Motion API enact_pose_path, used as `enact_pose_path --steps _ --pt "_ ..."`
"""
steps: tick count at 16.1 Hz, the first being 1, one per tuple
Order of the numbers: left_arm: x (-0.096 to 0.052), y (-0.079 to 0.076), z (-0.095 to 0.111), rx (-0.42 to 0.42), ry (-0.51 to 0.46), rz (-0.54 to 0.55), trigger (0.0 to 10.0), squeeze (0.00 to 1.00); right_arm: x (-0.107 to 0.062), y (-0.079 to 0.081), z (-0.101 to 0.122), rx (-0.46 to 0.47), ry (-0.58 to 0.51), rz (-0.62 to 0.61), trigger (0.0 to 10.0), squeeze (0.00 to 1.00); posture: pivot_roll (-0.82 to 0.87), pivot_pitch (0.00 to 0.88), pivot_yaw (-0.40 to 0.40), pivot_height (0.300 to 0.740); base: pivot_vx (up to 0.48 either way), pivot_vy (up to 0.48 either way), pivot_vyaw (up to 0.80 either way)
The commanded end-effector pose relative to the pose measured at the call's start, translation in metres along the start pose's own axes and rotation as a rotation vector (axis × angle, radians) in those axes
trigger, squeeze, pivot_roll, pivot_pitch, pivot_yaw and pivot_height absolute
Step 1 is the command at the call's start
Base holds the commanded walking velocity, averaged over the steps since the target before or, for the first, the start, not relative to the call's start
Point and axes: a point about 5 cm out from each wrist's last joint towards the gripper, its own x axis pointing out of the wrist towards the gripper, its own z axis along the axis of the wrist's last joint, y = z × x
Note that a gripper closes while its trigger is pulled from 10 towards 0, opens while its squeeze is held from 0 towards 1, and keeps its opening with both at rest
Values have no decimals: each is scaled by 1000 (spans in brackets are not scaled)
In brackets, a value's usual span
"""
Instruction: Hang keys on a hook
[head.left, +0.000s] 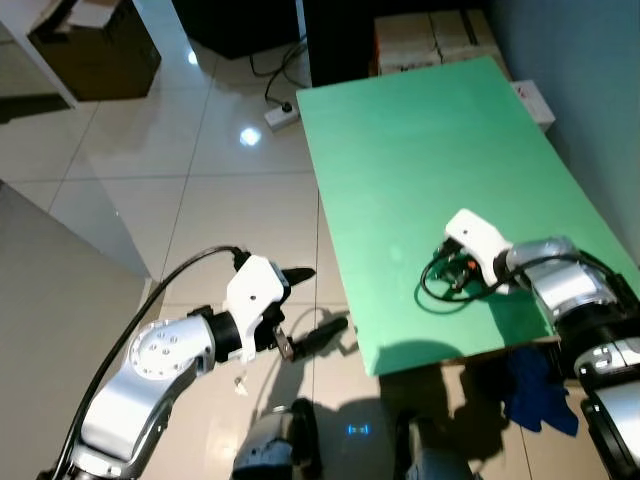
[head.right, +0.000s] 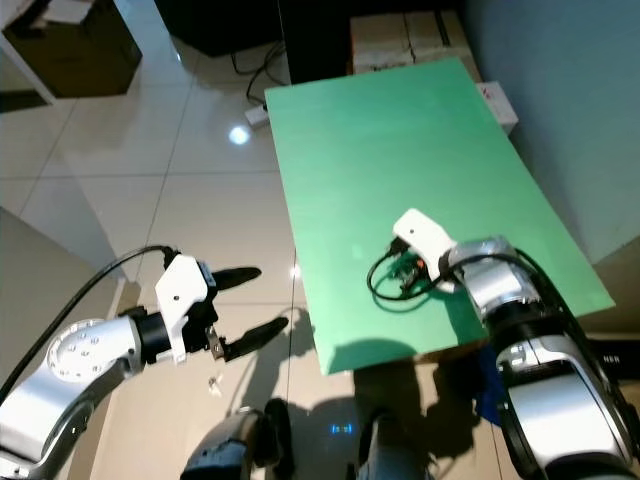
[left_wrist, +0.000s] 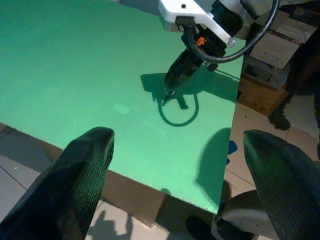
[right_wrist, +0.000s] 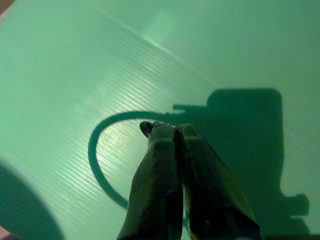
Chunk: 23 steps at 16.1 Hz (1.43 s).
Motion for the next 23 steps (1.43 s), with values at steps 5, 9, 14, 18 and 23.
enact_pose_path --steps 5,9,14,18,23 --pt "-2 -3 1 14 7 -15 10000 0 -12 0 5 13 -54 -4 0 0 7 263 120 740 0 0 0" --pt "0 -1 -4 9 -67 156 10000 0 -21 7 -1 158 -248 -132 0 0 5 144 79 740 0 0 0" --pt "3 13 -9 24 -106 337 10000 0 -30 24 -4 386 -510 -368 0 0 -6 8 93 740 0 0 0" --pt "4 22 -11 -1 -154 469 10000 0 -50 39 0 518 -728 -621 0 0 -40 0 113 740 0 0 0" --pt "11 27 -3 7 -205 563 10000 0 -68 66 26 513 -906 -674 10000 0 -11 0 102 740 0 0 0"
